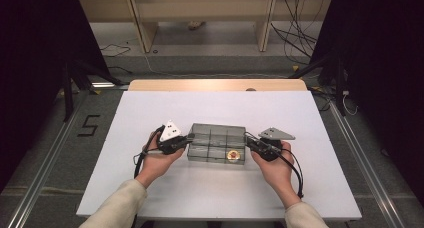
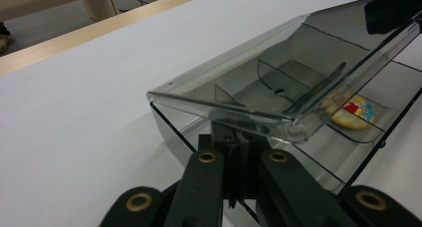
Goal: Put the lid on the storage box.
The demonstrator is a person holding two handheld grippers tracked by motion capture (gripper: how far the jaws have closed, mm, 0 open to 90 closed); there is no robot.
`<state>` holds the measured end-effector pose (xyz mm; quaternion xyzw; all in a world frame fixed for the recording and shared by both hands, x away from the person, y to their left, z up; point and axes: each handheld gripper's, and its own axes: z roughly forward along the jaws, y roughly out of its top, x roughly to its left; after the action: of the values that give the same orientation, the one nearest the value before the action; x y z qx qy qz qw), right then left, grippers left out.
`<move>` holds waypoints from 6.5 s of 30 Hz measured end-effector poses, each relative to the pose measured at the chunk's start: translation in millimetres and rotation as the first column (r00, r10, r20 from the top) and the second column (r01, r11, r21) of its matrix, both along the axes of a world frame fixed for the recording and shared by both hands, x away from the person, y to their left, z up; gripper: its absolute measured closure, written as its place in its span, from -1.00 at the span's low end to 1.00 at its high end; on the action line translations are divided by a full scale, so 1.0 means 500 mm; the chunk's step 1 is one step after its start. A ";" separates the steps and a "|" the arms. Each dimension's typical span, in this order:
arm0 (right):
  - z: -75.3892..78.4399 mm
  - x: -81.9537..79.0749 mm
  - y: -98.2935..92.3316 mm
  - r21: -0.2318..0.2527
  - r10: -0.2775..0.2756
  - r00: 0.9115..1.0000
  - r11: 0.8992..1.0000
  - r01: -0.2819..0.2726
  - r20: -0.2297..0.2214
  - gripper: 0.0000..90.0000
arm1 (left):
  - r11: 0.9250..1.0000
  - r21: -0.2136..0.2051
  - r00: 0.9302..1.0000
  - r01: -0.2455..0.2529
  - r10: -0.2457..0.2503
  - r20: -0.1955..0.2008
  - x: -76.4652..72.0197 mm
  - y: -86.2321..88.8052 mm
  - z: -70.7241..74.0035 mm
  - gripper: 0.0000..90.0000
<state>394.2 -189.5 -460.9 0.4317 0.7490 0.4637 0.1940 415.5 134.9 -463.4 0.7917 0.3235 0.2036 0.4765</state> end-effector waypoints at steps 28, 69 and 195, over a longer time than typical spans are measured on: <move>-0.002 -0.020 0.001 -0.008 0.025 1.000 1.000 -0.025 -0.002 1.00 | 1.000 0.020 1.000 0.006 -0.007 0.018 -0.032 0.006 -0.004 0.99; -0.005 -0.053 -0.002 -0.027 0.063 0.998 0.998 -0.063 -0.005 1.00 | 0.999 0.034 1.000 0.018 -0.018 0.017 -0.070 0.020 -0.005 0.99; -0.030 -0.111 -0.114 -0.095 0.061 0.996 0.993 -0.067 -0.065 -0.30 | 0.996 0.087 0.998 -0.029 0.034 -0.054 -0.143 0.125 -0.032 -0.37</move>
<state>338.6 -246.4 -476.0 0.4120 0.7896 0.4193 0.1764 344.1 197.7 -479.2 0.8117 0.3400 0.2029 0.4293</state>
